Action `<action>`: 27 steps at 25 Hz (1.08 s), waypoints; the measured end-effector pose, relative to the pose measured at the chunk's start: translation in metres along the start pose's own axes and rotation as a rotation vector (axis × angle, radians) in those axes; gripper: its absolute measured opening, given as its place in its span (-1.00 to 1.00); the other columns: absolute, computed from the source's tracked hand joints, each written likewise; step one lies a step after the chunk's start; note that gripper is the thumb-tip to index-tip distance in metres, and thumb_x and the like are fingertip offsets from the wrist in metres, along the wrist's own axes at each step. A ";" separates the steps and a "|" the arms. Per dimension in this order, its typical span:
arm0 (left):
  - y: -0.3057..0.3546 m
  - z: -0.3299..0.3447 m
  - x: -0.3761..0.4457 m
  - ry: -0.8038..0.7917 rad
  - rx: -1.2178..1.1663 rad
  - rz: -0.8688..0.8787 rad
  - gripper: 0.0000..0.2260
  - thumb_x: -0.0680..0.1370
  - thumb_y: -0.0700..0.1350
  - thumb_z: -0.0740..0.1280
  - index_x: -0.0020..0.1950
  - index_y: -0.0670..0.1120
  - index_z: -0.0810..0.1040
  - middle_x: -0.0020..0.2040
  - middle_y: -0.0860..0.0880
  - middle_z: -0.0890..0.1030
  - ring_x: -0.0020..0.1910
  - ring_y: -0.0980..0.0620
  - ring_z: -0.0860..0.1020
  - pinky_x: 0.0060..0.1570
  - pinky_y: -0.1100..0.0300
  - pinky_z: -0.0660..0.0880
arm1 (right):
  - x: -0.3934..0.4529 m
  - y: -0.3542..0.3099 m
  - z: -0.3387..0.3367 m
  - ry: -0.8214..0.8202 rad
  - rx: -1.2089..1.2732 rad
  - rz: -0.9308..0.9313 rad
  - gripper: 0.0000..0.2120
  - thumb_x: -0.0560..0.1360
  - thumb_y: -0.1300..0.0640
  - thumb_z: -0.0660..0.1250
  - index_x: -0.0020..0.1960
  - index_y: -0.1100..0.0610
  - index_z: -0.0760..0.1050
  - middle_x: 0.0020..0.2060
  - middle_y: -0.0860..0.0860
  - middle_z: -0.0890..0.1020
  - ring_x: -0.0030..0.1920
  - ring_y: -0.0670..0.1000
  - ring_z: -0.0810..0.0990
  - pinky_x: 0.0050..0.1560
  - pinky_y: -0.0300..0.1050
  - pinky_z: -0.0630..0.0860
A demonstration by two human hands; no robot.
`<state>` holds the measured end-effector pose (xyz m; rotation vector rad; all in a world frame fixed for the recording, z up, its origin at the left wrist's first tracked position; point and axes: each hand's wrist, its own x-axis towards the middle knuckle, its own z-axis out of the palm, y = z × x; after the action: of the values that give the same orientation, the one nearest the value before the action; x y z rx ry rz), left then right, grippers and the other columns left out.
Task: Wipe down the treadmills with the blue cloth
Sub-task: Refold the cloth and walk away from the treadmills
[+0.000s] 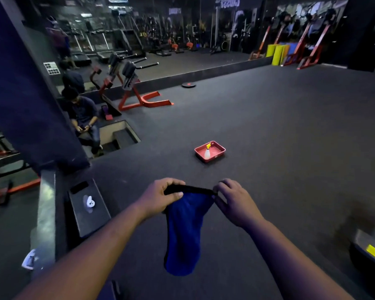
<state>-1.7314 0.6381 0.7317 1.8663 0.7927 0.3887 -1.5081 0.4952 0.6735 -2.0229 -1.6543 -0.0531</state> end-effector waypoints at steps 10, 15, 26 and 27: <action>0.081 -0.030 0.249 0.108 -0.700 0.186 -0.58 0.54 -0.22 0.36 0.40 -0.09 0.44 -0.06 -0.07 0.65 -0.11 0.07 0.63 -0.10 0.19 0.60 | 0.204 0.093 0.014 -0.108 1.117 0.311 -0.46 0.46 -0.13 0.39 0.38 0.00 0.38 0.20 -0.01 0.59 0.16 -0.11 0.56 0.14 -0.18 0.50; 0.011 -0.037 0.404 0.229 -0.924 -0.086 -0.34 0.49 0.17 0.46 0.45 -0.16 0.38 0.35 -0.23 0.54 0.30 -0.15 0.55 0.30 -0.16 0.48 | 0.297 0.138 0.072 -0.252 1.129 0.449 -0.79 0.57 0.08 0.36 0.14 0.16 0.61 0.04 0.00 0.71 0.04 -0.05 0.66 0.00 -0.21 0.56; -0.032 0.003 0.660 -0.137 -0.616 -0.296 -0.51 0.51 -0.15 0.46 0.40 -0.07 0.38 0.20 -0.05 0.65 0.09 0.02 0.65 -0.01 0.16 0.59 | 0.513 0.325 0.085 -0.125 1.219 0.784 -0.73 0.50 0.22 0.43 0.20 0.16 0.56 0.06 0.13 0.71 0.04 0.09 0.68 0.01 -0.05 0.57; -0.028 0.006 0.696 -0.116 -0.545 -0.281 -0.49 0.51 -0.20 0.47 0.40 -0.04 0.36 0.24 -0.05 0.61 0.11 0.02 0.63 0.05 0.13 0.60 | 0.531 0.354 0.086 -0.133 1.179 0.777 -0.71 0.49 0.26 0.43 0.20 0.13 0.56 0.05 0.09 0.71 0.04 0.06 0.69 0.00 -0.09 0.58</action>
<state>-1.2292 1.1127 0.6435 1.2400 0.7647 0.2796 -1.0725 0.9692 0.6545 -1.5129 -0.5245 1.0663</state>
